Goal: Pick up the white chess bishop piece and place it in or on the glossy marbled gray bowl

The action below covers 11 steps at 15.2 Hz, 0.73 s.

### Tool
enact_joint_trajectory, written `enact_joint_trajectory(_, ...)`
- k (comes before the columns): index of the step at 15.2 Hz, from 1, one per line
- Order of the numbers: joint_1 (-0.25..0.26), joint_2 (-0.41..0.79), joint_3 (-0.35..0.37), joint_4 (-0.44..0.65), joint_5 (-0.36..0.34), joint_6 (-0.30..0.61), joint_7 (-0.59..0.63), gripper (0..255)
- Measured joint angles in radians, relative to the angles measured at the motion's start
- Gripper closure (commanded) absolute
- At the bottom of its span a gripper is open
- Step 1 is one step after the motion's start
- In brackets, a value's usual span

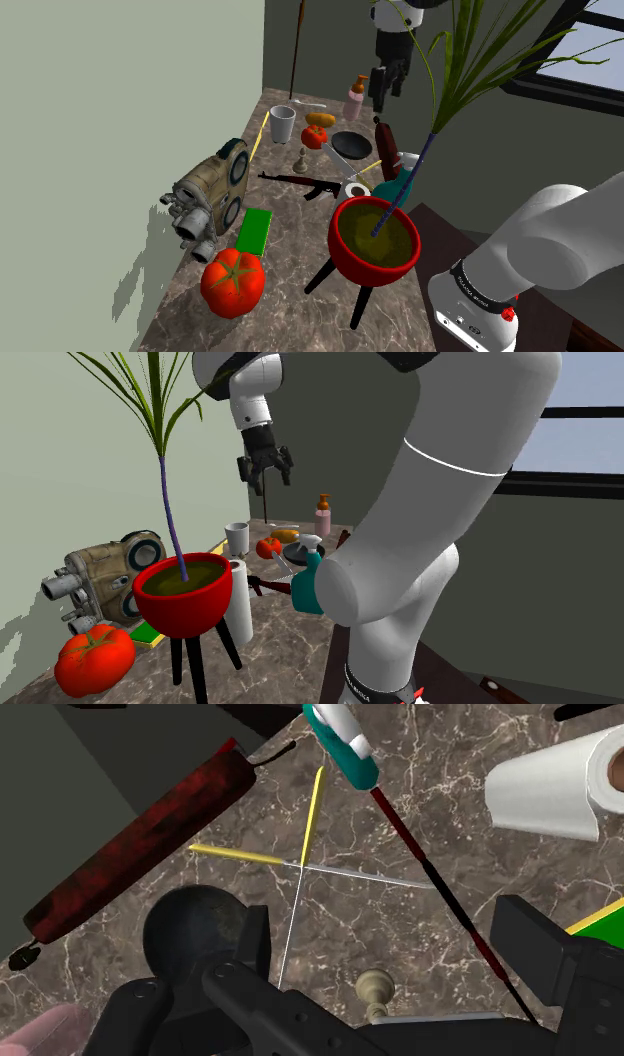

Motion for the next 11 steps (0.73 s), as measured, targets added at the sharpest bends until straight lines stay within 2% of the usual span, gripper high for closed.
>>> enact_joint_trajectory(6,0.013,0.293,0.044,0.179,-0.067,-0.008,0.041,0)
enact_joint_trajectory(11,0.041,0.534,0.064,0.356,-0.131,-0.052,0.069,0)
